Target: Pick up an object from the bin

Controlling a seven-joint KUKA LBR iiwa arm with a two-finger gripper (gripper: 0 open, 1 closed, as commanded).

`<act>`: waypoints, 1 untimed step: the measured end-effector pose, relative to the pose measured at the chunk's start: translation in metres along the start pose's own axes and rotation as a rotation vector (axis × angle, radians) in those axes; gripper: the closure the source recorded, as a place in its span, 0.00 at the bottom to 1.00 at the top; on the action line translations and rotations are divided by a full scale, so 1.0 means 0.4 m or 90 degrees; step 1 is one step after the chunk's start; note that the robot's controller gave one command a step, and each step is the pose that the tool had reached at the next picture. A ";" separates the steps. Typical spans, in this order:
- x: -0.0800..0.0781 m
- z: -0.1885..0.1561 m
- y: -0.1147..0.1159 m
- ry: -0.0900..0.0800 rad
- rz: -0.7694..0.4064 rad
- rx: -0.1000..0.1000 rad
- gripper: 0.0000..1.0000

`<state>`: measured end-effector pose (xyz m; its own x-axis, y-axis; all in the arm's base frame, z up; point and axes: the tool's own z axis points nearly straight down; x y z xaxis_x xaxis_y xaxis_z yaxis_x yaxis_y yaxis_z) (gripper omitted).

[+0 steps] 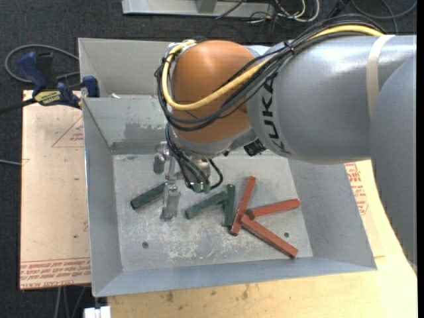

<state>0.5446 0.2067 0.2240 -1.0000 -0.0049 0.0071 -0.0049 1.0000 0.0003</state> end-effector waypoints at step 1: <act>-0.126 0.392 -0.006 -0.003 -0.224 0.001 0.00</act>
Offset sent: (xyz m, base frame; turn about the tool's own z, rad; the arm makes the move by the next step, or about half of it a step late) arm 0.0500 -0.0022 -0.1540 -0.3534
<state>0.5941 0.2044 0.0668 -0.9373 -0.3486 0.0023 -0.3486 0.9373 0.0009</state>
